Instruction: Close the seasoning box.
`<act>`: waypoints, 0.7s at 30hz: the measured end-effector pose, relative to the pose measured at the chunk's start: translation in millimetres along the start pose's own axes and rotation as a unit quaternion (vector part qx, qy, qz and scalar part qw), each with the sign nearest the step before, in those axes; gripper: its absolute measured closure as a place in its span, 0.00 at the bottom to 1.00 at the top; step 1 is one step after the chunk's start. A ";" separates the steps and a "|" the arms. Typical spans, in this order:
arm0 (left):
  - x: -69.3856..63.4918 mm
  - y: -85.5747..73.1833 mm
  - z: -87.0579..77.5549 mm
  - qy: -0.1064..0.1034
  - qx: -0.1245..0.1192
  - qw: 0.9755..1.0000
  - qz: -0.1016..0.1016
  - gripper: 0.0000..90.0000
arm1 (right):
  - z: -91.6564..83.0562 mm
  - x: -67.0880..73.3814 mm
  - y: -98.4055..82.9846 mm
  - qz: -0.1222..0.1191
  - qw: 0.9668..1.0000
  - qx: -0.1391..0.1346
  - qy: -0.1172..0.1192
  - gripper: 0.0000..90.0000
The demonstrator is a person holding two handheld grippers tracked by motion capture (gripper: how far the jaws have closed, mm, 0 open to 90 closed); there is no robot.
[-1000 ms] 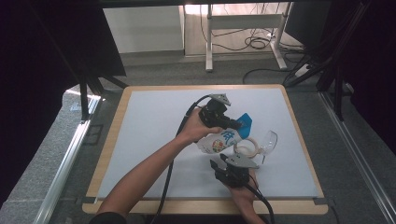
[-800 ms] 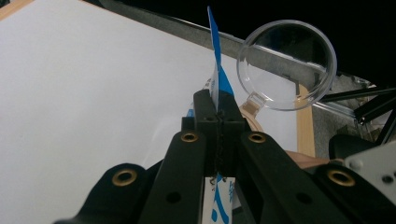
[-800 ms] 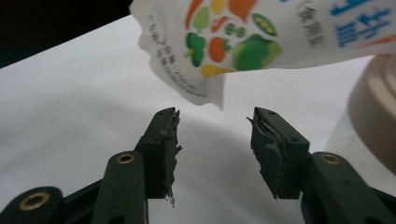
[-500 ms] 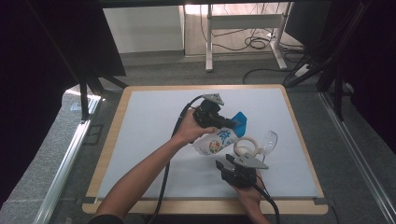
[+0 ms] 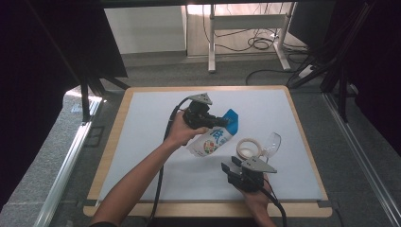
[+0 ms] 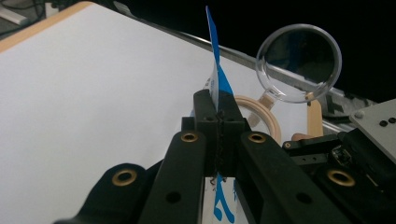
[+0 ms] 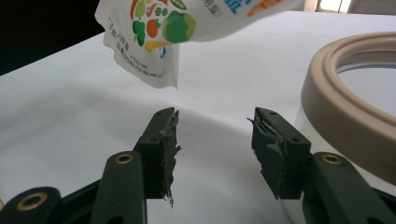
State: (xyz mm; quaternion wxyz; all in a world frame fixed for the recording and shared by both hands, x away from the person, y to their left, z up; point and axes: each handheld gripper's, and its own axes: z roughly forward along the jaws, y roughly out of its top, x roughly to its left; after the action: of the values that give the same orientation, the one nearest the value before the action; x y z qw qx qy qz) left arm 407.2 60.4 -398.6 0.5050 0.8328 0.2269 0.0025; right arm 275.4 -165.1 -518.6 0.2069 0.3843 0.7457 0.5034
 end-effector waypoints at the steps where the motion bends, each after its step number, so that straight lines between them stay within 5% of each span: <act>1: 1.2 -1.7 -2.4 0.003 -0.003 1.000 -0.002 1.00 | -0.4 -0.3 -0.1 0.000 1.000 -0.001 0.001 0.56; 11: 18.2 -19.4 -27.2 0.033 -0.027 0.999 -0.027 1.00 | -1.7 -0.3 -2.1 0.001 1.000 0.002 0.002 0.56; 21: 37.2 -41.3 -54.0 0.073 -0.055 0.995 -0.051 1.00 | -1.1 1.9 -1.8 -0.003 1.000 0.002 0.004 0.56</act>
State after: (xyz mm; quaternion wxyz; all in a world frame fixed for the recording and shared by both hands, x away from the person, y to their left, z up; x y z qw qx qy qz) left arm 412.5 136.0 -415.3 0.5319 0.7885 0.3048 0.0498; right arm 272.8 -164.7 -519.6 0.2052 0.3802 0.7486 0.5029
